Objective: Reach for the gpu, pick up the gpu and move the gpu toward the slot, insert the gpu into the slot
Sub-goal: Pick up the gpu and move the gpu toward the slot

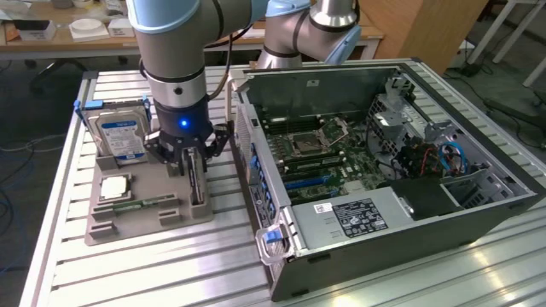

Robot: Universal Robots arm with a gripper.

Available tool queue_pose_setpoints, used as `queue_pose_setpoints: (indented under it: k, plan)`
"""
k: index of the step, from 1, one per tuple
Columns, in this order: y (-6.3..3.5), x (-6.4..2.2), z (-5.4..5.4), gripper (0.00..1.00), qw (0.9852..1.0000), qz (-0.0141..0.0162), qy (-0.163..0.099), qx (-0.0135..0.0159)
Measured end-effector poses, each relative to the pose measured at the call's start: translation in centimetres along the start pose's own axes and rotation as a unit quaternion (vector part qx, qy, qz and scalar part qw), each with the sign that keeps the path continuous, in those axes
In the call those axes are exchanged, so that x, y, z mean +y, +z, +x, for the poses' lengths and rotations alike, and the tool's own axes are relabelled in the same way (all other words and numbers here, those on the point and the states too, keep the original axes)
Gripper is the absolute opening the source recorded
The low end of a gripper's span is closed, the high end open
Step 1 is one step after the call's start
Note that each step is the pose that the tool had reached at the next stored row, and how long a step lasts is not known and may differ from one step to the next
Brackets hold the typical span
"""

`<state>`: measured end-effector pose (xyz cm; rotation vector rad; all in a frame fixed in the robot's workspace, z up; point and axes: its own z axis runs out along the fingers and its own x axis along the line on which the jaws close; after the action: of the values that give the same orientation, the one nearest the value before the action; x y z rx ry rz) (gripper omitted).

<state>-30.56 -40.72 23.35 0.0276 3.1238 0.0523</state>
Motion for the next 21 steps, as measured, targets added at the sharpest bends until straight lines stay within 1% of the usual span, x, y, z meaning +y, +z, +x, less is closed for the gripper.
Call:
queue_pose_setpoints:
  k: [7, 8, 9, 11, 13, 15, 21]
  plan:
    - [0.01, 0.0, 0.0, 0.47, 1.0, 0.0, 0.0, -0.0001]
    - [0.01, 0.0, 0.0, 0.45, 1.0, -0.0001, 0.0, -0.0001]
    - [0.01, 0.0, 0.0, 0.39, 1.0, -0.0001, 0.0, -0.0001]
    - [0.01, 0.0, 0.0, 0.39, 1.0, 0.0, 0.0, -0.0001]
    - [0.01, 0.0, 0.0, 0.27, 1.0, 0.0, 0.0, 0.0]
    - [0.01, 0.0, 0.0, 0.26, 1.0, 0.0, 0.0, -0.0001]
    - [0.01, 0.0, 0.0, 0.26, 1.0, -0.0001, 0.0, -0.0001]
